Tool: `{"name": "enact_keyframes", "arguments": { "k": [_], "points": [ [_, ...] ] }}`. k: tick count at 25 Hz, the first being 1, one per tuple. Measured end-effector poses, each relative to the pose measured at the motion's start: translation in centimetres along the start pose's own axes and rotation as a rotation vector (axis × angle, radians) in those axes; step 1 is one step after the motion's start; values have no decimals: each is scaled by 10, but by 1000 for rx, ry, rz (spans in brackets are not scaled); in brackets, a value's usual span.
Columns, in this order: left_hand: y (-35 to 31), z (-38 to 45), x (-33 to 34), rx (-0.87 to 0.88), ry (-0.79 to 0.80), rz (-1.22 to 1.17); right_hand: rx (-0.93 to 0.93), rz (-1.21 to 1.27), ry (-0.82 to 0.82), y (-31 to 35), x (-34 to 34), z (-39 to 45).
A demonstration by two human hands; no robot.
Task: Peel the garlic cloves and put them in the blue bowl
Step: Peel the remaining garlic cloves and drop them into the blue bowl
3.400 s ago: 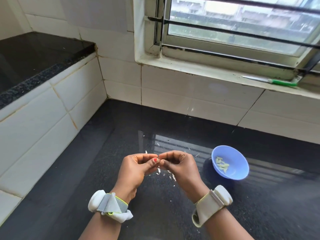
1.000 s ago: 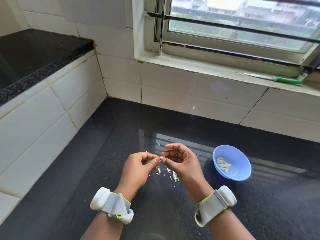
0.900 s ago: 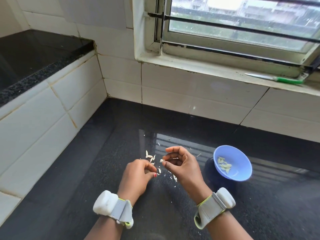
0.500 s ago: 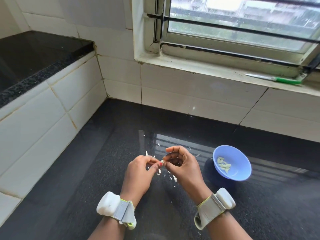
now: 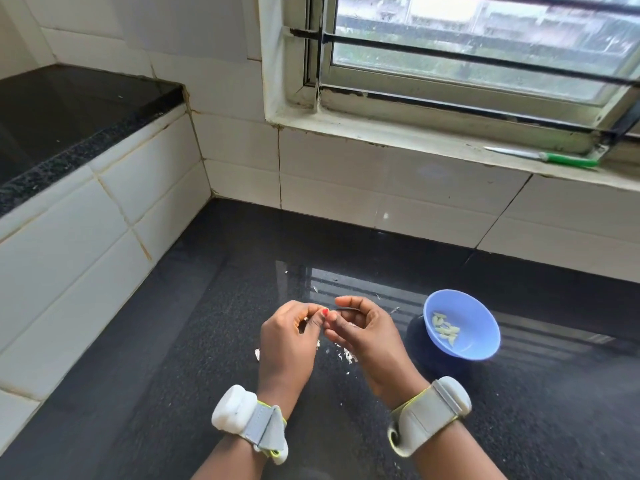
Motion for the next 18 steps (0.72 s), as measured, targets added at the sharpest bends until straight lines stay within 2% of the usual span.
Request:
{"name": "enact_keyframes", "arguments": {
  "k": [3,6,10,14,18],
  "points": [
    [-6,0,5,58,8,23,37,174,-5,-1,-2,-4],
    [-4,1,9,10,24,-45,29,218,-27,2,-4,-7],
    [4,1,14,-151,33,-249,-26,119,-98,4,-8,-7],
    [14,-2,29,-410,15,-677,-139,-81,-141,16,-9,-8],
    [12,-1,42,-500,60,-810,-165,-129,-151,21,-14,-8]
  ]
}}
Point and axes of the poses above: each hand's wrist, its own z-axis towards the middle knuckle, its own x-axis out of the palm, y = z × x, the point moved 7 cm from there along z, towards the middle knuckle, and after that the axes turned 12 degrees about y, right-handed, at the moved point
